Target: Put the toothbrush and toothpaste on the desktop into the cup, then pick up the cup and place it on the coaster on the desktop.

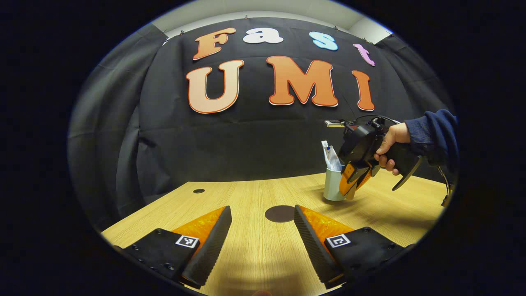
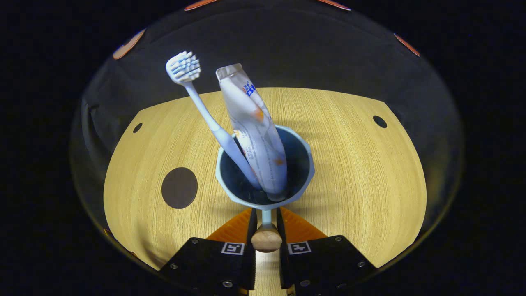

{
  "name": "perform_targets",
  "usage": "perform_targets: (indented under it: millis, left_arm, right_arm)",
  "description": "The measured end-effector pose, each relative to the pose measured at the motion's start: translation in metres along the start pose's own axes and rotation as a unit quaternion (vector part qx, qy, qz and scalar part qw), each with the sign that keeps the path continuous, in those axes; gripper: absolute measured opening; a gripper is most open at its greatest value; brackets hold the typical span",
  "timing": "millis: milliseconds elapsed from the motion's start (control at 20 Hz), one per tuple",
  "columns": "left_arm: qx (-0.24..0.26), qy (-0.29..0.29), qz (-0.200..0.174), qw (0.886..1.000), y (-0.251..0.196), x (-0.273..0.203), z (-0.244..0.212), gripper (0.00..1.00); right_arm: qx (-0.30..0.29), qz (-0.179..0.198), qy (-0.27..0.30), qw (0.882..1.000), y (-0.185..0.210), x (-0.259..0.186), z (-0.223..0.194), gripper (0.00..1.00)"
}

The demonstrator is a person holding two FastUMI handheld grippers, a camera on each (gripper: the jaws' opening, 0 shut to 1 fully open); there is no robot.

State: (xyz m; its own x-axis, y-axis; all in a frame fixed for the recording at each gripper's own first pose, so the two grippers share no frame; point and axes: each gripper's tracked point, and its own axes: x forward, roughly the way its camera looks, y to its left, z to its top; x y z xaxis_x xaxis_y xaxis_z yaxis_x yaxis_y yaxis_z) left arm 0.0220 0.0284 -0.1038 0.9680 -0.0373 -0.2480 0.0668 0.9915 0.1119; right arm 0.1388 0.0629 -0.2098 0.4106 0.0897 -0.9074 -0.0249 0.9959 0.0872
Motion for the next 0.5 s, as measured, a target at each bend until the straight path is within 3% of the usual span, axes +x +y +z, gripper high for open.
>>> perform_targets:
  millis: [300,350,400,500]
  left_arm:
    - [0.005,-0.004,-0.005,1.0,-0.008,-0.011,0.0,0.97]
    - [0.003,-0.004,-0.004,1.0,-0.007,-0.013,0.001,0.97]
    - [-0.001,-0.003,-0.005,1.0,-0.007,-0.014,0.0,0.97]
    - [-0.004,-0.002,-0.008,1.0,-0.011,-0.018,0.0,0.97]
  right_arm:
    - [-0.04,0.035,-0.017,0.998,0.001,0.004,0.009,0.24]
    - [-0.047,0.042,-0.021,0.998,0.004,0.005,0.01,0.29]
    - [-0.054,0.05,-0.022,0.997,0.006,0.009,0.009,0.24]
    - [-0.069,0.059,-0.022,0.996,0.005,0.014,0.009,0.24]
